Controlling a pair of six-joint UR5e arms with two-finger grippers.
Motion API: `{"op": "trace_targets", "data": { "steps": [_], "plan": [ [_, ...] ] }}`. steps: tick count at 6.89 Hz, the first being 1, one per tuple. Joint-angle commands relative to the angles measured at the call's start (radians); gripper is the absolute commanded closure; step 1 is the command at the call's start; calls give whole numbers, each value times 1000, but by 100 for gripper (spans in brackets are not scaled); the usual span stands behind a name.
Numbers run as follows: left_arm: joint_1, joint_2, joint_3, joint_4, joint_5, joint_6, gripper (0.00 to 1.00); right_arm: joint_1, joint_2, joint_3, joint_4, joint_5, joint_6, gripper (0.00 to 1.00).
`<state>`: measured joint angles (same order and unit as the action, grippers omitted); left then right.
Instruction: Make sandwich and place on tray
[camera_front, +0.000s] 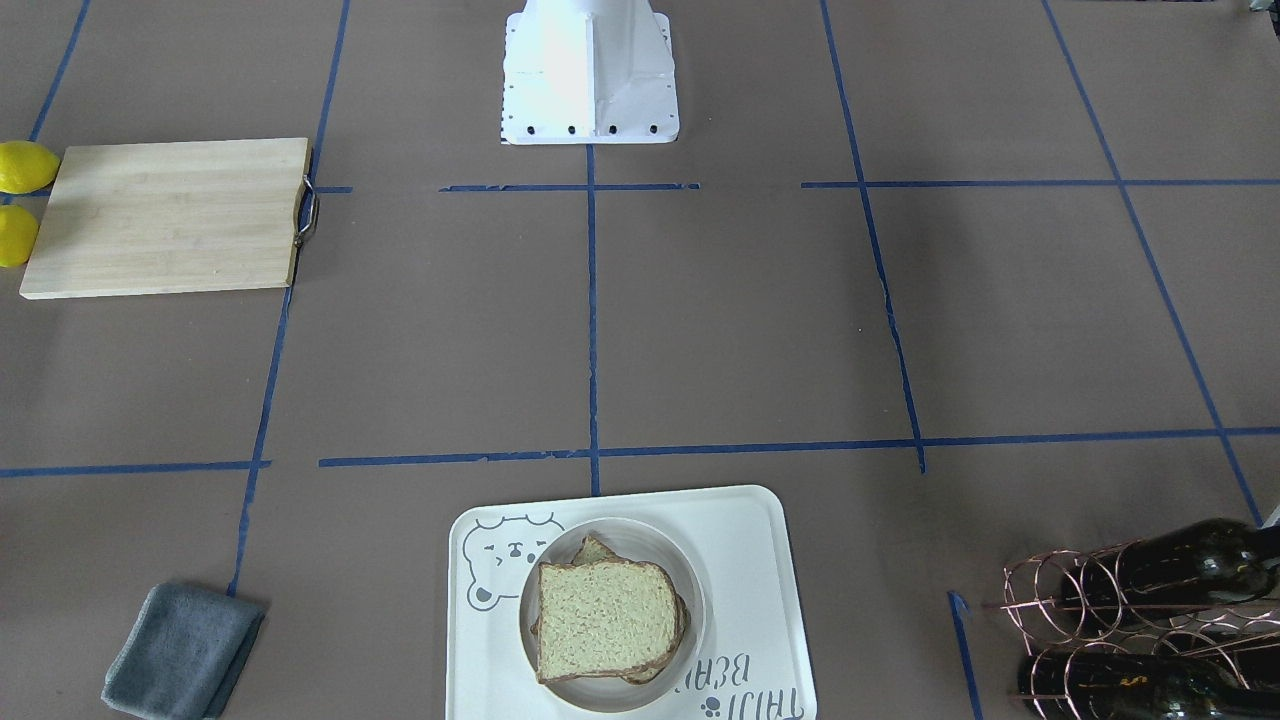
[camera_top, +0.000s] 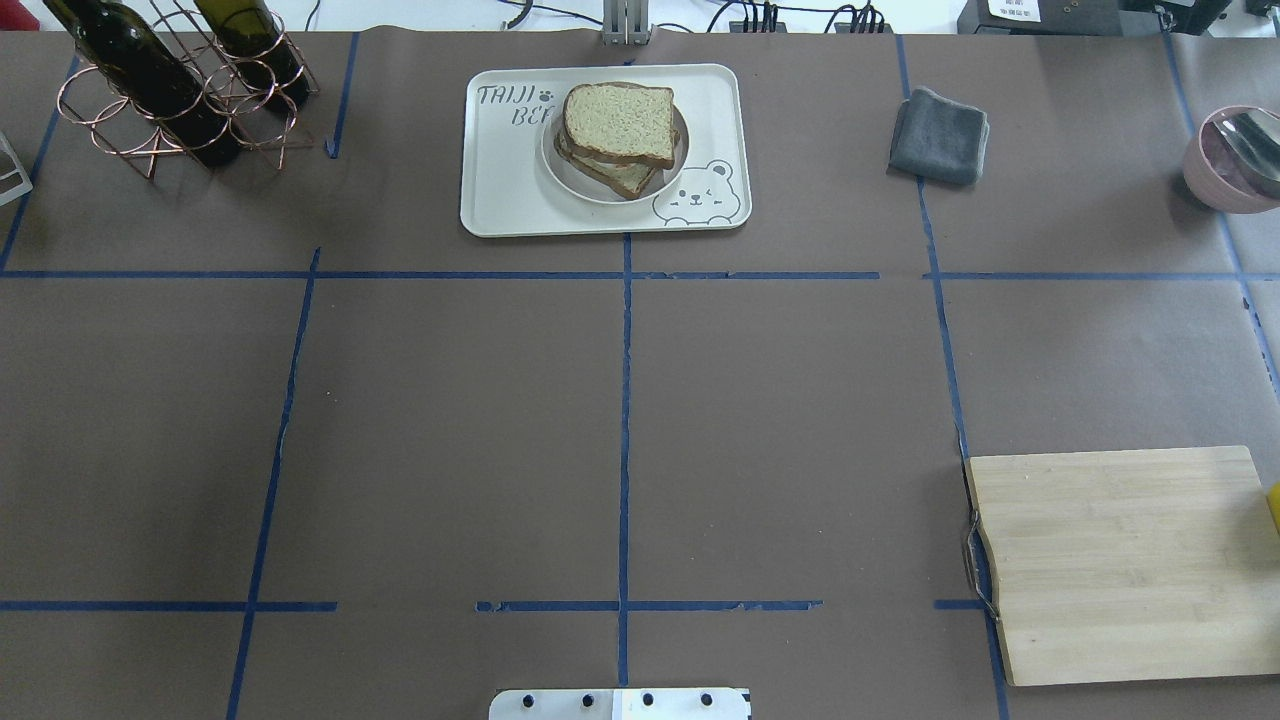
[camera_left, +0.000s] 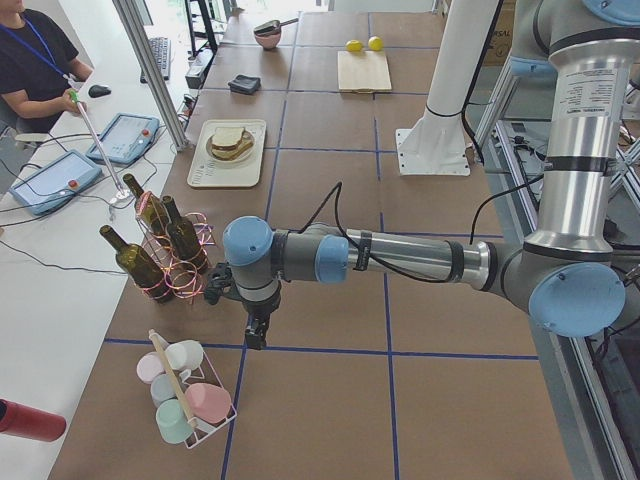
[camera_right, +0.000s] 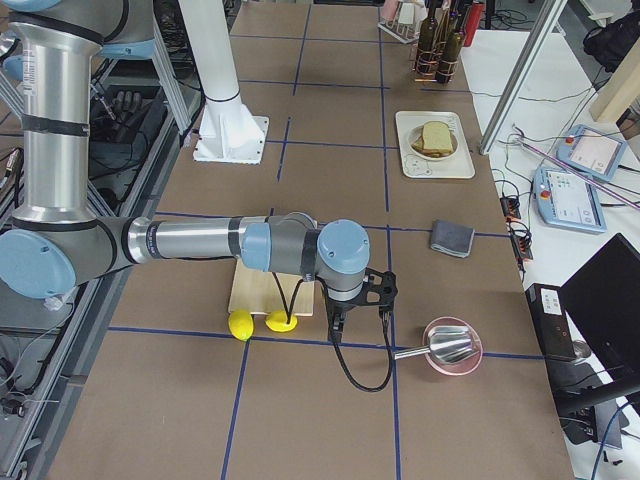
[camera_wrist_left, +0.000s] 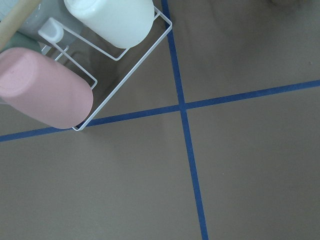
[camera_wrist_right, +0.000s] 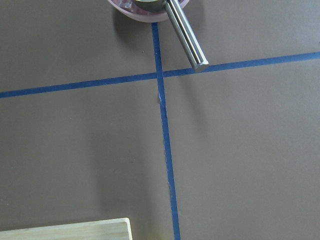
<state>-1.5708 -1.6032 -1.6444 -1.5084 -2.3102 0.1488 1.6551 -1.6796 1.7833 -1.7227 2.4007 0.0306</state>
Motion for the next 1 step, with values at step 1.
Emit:
{"op": "trace_targets", "data": {
  "steps": [1],
  "plan": [
    [0, -1, -2, 1, 0, 0, 0, 0, 3, 1, 0, 0, 2, 0]
  ]
}}
